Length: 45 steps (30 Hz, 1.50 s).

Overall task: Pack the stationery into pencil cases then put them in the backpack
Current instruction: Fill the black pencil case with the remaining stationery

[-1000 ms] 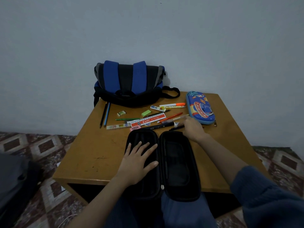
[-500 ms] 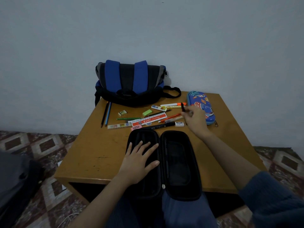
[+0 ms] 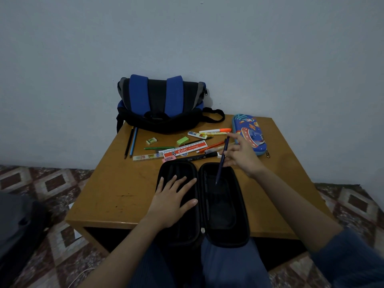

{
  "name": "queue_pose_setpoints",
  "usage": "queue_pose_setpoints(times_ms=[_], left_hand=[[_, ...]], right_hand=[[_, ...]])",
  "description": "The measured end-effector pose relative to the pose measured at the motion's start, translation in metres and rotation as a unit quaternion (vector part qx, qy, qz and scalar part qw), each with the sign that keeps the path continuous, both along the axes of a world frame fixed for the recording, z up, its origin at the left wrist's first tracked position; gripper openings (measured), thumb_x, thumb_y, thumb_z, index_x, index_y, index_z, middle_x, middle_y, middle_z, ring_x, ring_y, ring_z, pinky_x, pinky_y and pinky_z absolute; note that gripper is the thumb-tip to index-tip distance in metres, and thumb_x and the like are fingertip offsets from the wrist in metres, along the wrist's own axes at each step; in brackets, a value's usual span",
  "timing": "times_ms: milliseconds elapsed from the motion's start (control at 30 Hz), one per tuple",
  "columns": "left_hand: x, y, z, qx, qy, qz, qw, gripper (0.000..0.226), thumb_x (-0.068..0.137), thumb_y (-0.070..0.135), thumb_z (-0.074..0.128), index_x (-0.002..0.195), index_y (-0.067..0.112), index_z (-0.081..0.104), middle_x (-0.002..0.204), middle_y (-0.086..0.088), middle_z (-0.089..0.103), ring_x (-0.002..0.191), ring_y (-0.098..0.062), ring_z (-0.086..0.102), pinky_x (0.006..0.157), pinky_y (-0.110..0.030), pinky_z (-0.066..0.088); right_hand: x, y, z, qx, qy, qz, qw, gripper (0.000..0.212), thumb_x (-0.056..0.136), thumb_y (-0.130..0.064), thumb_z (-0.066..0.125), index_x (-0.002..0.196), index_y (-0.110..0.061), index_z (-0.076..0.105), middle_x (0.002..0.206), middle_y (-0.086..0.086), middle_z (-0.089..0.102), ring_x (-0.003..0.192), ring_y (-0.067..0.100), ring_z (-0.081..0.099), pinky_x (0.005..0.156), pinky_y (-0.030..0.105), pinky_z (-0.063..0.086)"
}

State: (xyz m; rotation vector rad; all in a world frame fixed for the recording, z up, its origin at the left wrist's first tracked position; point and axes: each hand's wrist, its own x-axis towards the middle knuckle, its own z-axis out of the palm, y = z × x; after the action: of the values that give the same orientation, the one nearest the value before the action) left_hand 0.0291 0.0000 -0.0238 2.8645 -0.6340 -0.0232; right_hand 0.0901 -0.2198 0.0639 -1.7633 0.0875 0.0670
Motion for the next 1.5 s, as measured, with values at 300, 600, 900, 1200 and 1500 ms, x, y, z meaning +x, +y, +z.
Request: queue_pose_setpoints(times_ms=[300, 600, 900, 1200, 1500], left_hand=[[-0.001, 0.000, 0.002, 0.006, 0.009, 0.004, 1.000, 0.100, 0.050, 0.080, -0.034, 0.142, 0.045, -0.012, 0.157, 0.010, 0.007, 0.145, -0.016, -0.004, 0.111, -0.038, -0.015], [-0.002, -0.002, 0.004, 0.008, 0.015, 0.013, 1.000, 0.106, 0.047, 0.080, -0.037, 0.143, 0.044, -0.010, 0.157, 0.010, 0.007, 0.145, -0.016, -0.004, 0.113, -0.040, -0.013], [-0.002, -0.003, 0.004, 0.009, 0.014, 0.012, 1.000, 0.105, 0.048, 0.079, -0.037, 0.143, 0.044, -0.011, 0.157, 0.010, 0.006, 0.145, -0.016, -0.004, 0.113, -0.040, -0.013], [-0.001, -0.002, 0.002, 0.008, 0.009, 0.012, 1.000, 0.103, 0.049, 0.079, -0.036, 0.143, 0.044, -0.011, 0.157, 0.009, 0.007, 0.145, -0.016, -0.003, 0.113, -0.040, -0.013], [-0.001, -0.002, 0.002, 0.001, 0.006, 0.011, 1.000, 0.103, 0.051, 0.079, -0.034, 0.144, 0.044, -0.008, 0.157, 0.009, 0.009, 0.145, -0.017, -0.001, 0.112, -0.038, -0.013]], right_hand=[[-0.001, 0.010, -0.015, -0.038, 0.022, 0.007, 0.999, 0.060, 0.089, 0.010, 0.047, 0.140, -0.018, 0.030, 0.089, 0.017, 0.058, 0.071, 0.021, 0.063, 0.056, 0.030, 0.058], [0.005, 0.018, -0.024, -0.056, 0.053, 0.002, 0.997, 0.057, 0.088, 0.010, 0.050, 0.135, -0.017, 0.034, 0.086, 0.012, 0.059, 0.070, 0.019, 0.063, 0.054, 0.028, 0.058], [0.010, 0.020, -0.024, -0.061, 0.042, -0.007, 0.997, 0.055, 0.087, 0.012, 0.049, 0.133, -0.016, 0.037, 0.085, 0.016, 0.057, 0.069, 0.022, 0.063, 0.055, 0.031, 0.059], [0.005, 0.023, -0.026, -0.089, 0.100, 0.048, 0.990, 0.055, 0.087, 0.012, 0.050, 0.133, -0.016, 0.041, 0.079, 0.013, 0.058, 0.065, 0.020, 0.062, 0.055, 0.029, 0.058], [-0.004, 0.023, -0.034, -0.185, 0.121, 0.097, 0.970, 0.049, 0.081, 0.003, 0.063, 0.126, -0.008, 0.049, 0.083, 0.007, 0.062, 0.080, 0.018, 0.060, 0.069, 0.028, 0.052]])
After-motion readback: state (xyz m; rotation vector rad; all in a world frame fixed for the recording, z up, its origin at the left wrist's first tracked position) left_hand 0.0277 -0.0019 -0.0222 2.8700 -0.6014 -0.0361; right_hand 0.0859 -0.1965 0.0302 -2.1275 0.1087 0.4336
